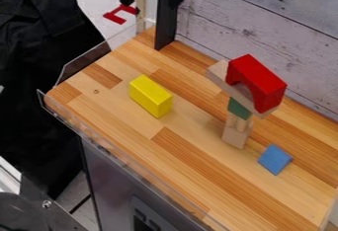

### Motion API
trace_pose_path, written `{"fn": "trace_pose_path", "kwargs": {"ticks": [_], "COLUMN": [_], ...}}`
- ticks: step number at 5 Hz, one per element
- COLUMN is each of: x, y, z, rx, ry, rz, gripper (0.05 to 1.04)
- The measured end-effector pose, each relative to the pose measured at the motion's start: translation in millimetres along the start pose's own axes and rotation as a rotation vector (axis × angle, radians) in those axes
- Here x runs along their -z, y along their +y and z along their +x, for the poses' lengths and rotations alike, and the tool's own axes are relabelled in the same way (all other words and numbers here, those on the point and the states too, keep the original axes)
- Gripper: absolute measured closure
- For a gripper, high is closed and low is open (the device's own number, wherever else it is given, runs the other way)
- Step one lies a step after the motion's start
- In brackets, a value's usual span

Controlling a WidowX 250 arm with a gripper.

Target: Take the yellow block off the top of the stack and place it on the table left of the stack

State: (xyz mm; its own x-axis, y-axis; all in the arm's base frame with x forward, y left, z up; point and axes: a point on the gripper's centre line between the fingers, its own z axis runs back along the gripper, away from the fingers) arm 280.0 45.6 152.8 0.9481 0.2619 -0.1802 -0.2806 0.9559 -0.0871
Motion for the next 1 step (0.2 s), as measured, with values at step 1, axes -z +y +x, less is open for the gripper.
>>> {"fn": "trace_pose_path", "kwargs": {"ticks": [1], "x": [-0.4], "y": [-8.4], "z": [-3.2], "rx": [0.069], "ry": [-0.035], "rz": [0.081], "gripper": [0.084]}}
